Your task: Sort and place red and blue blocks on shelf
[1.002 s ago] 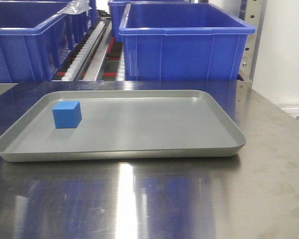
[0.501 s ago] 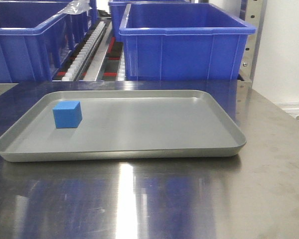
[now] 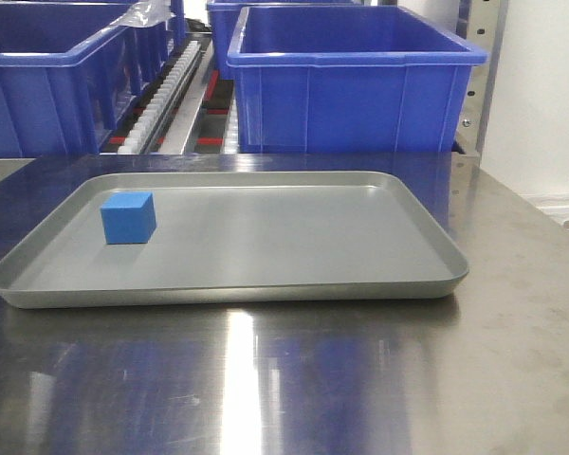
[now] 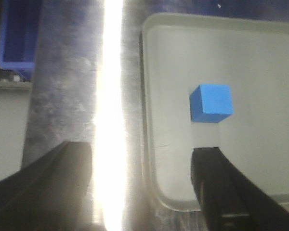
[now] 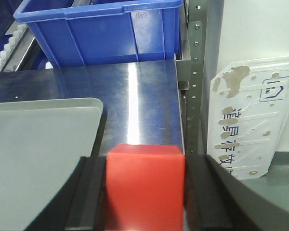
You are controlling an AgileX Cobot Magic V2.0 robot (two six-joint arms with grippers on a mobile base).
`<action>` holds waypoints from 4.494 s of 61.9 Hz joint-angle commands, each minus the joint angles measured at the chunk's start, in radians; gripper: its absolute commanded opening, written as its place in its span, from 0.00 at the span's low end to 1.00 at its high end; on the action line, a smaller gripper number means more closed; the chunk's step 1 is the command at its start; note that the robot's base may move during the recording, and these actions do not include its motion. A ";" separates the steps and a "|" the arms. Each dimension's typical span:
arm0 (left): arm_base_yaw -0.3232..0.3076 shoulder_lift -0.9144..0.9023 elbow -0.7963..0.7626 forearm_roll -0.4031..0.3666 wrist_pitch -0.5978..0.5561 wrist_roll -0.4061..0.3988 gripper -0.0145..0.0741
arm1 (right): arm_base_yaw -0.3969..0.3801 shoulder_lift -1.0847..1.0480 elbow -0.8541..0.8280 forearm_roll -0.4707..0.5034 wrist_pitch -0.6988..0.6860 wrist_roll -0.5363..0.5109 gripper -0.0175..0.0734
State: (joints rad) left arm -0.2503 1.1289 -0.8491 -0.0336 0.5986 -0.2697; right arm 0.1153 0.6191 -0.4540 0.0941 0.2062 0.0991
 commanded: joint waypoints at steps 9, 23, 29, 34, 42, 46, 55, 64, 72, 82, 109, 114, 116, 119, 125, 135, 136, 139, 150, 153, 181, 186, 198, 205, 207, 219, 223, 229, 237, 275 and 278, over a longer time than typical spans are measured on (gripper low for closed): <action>-0.077 0.116 -0.109 -0.008 -0.070 -0.003 0.87 | -0.004 -0.005 -0.029 -0.008 -0.091 -0.006 0.25; -0.138 0.237 -0.213 -0.008 -0.070 -0.015 0.87 | -0.004 -0.005 -0.029 -0.008 -0.091 -0.006 0.25; -0.152 0.285 -0.255 -0.008 -0.070 -0.017 0.87 | -0.004 -0.005 -0.029 -0.008 -0.091 -0.006 0.25; -0.163 0.324 -0.282 -0.008 -0.070 -0.040 0.87 | -0.004 -0.005 -0.029 -0.008 -0.091 -0.006 0.25; -0.178 0.385 -0.317 -0.008 -0.070 -0.040 0.87 | -0.004 -0.005 -0.029 -0.008 -0.091 -0.006 0.25; -0.188 0.415 -0.333 -0.008 -0.070 -0.040 0.87 | -0.004 -0.005 -0.029 -0.008 -0.091 -0.006 0.25; -0.197 0.479 -0.361 -0.008 -0.072 -0.042 0.87 | -0.004 -0.005 -0.029 -0.008 -0.091 -0.006 0.25; -0.204 0.531 -0.384 -0.005 -0.070 -0.042 0.87 | -0.004 -0.005 -0.029 -0.008 -0.091 -0.006 0.25; -0.204 0.570 -0.407 -0.005 -0.072 -0.059 0.87 | -0.004 -0.005 -0.029 -0.008 -0.091 -0.006 0.25; -0.204 0.599 -0.416 -0.005 -0.078 -0.059 0.87 | -0.004 -0.005 -0.029 -0.008 -0.091 -0.006 0.25; -0.204 0.605 -0.416 -0.005 -0.090 -0.059 0.87 | -0.004 -0.005 -0.029 -0.008 -0.091 -0.006 0.25; -0.204 0.605 -0.416 -0.002 -0.090 -0.059 0.87 | -0.004 -0.005 -0.029 -0.008 -0.091 -0.006 0.25; -0.204 0.605 -0.416 -0.002 -0.090 -0.059 0.87 | -0.004 -0.005 -0.029 -0.008 -0.091 -0.006 0.25; -0.204 0.605 -0.416 -0.002 -0.090 -0.059 0.87 | -0.004 -0.005 -0.029 -0.008 -0.091 -0.006 0.25; -0.204 0.605 -0.416 -0.002 -0.090 -0.059 0.87 | -0.004 -0.005 -0.029 -0.008 -0.091 -0.006 0.25; -0.204 0.605 -0.416 0.000 -0.090 -0.059 0.87 | -0.004 -0.005 -0.029 -0.008 -0.091 -0.006 0.25; -0.204 0.605 -0.416 0.000 -0.090 -0.059 0.87 | -0.004 -0.005 -0.029 -0.008 -0.091 -0.006 0.25; -0.204 0.605 -0.416 0.002 -0.090 -0.059 0.87 | -0.004 -0.005 -0.029 -0.008 -0.091 -0.006 0.25; -0.204 0.625 -0.416 0.002 -0.083 -0.059 0.87 | -0.004 -0.005 -0.029 -0.008 -0.091 -0.006 0.25; -0.204 0.629 -0.416 0.002 -0.078 -0.059 0.87 | -0.004 -0.005 -0.029 -0.008 -0.091 -0.006 0.25; -0.204 0.634 -0.416 0.002 -0.055 -0.059 0.76 | -0.004 -0.005 -0.029 -0.008 -0.091 -0.006 0.25; -0.204 0.634 -0.416 0.002 -0.042 -0.059 0.67 | -0.004 -0.005 -0.029 -0.008 -0.091 -0.006 0.25; -0.204 0.634 -0.416 0.002 -0.027 -0.059 0.43 | -0.004 -0.005 -0.029 -0.008 -0.091 -0.006 0.25; -0.204 0.634 -0.416 0.002 -0.023 -0.059 0.33 | -0.004 -0.005 -0.029 -0.008 -0.091 -0.006 0.25; -0.204 0.634 -0.416 0.002 -0.021 -0.059 0.31 | -0.004 -0.005 -0.029 -0.008 -0.091 -0.006 0.25; -0.204 0.623 -0.416 0.002 -0.002 -0.059 0.30 | -0.004 -0.005 -0.029 -0.008 -0.091 -0.006 0.25; -0.204 0.609 -0.416 0.002 -0.002 -0.059 0.30 | -0.004 -0.005 -0.029 -0.008 -0.091 -0.006 0.25; -0.200 0.579 -0.416 0.002 -0.007 -0.059 0.30 | -0.004 -0.005 -0.029 -0.008 -0.091 -0.006 0.25; -0.179 0.522 -0.416 0.006 -0.018 -0.059 0.30 | -0.004 -0.005 -0.029 -0.008 -0.091 -0.006 0.25; -0.037 0.130 -0.269 0.100 -0.125 -0.059 0.30 | -0.004 -0.005 -0.029 -0.008 -0.091 -0.006 0.25; -0.030 0.088 -0.236 0.100 -0.142 -0.059 0.30 | -0.004 -0.005 -0.029 -0.008 -0.091 -0.006 0.25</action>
State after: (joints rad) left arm -0.2931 1.3108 -1.1071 0.0603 0.5519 -0.3174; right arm 0.1153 0.6191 -0.4540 0.0941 0.2062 0.0991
